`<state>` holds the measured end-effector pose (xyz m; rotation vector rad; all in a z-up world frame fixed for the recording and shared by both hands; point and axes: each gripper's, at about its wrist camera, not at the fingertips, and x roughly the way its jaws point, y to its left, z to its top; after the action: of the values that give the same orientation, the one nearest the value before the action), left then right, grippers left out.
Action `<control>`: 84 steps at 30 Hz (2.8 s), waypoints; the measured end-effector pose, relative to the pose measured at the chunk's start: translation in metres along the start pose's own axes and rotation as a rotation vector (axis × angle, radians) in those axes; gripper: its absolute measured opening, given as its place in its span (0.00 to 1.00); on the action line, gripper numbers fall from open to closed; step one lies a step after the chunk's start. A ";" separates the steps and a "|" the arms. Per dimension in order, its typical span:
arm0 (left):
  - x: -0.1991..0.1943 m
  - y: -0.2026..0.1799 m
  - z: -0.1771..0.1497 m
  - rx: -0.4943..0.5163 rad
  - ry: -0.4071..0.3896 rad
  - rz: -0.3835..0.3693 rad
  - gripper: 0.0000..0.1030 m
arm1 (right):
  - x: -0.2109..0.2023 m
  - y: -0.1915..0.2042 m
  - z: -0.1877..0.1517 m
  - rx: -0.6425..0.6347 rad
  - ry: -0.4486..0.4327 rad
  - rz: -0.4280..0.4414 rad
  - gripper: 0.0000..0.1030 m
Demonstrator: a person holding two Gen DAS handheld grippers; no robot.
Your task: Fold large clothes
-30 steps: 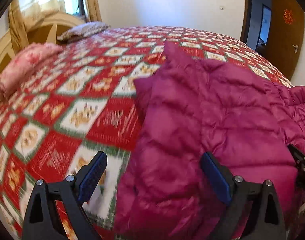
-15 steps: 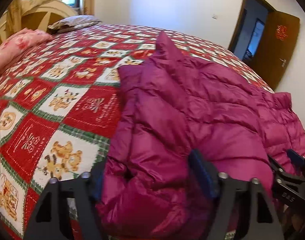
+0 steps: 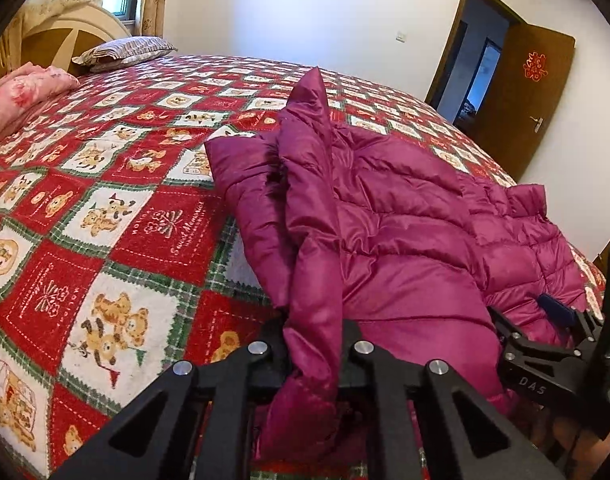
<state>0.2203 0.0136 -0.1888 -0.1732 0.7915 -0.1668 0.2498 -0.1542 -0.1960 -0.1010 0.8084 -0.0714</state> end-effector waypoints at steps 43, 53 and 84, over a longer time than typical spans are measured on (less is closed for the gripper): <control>-0.013 -0.261 0.018 0.654 -0.140 0.031 0.07 | -0.028 -0.232 -0.025 0.395 -0.008 -0.120 0.90; 0.025 -0.311 -0.041 0.892 -0.116 0.107 0.13 | -0.035 -0.268 -0.041 0.464 -0.016 -0.124 0.89; 0.015 -0.096 0.113 0.152 -0.105 0.364 0.87 | -0.028 -0.054 0.181 0.101 -0.076 0.103 0.54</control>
<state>0.3043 -0.0729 -0.1006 0.1062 0.6900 0.1254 0.3603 -0.1933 -0.0450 0.0334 0.7311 -0.0108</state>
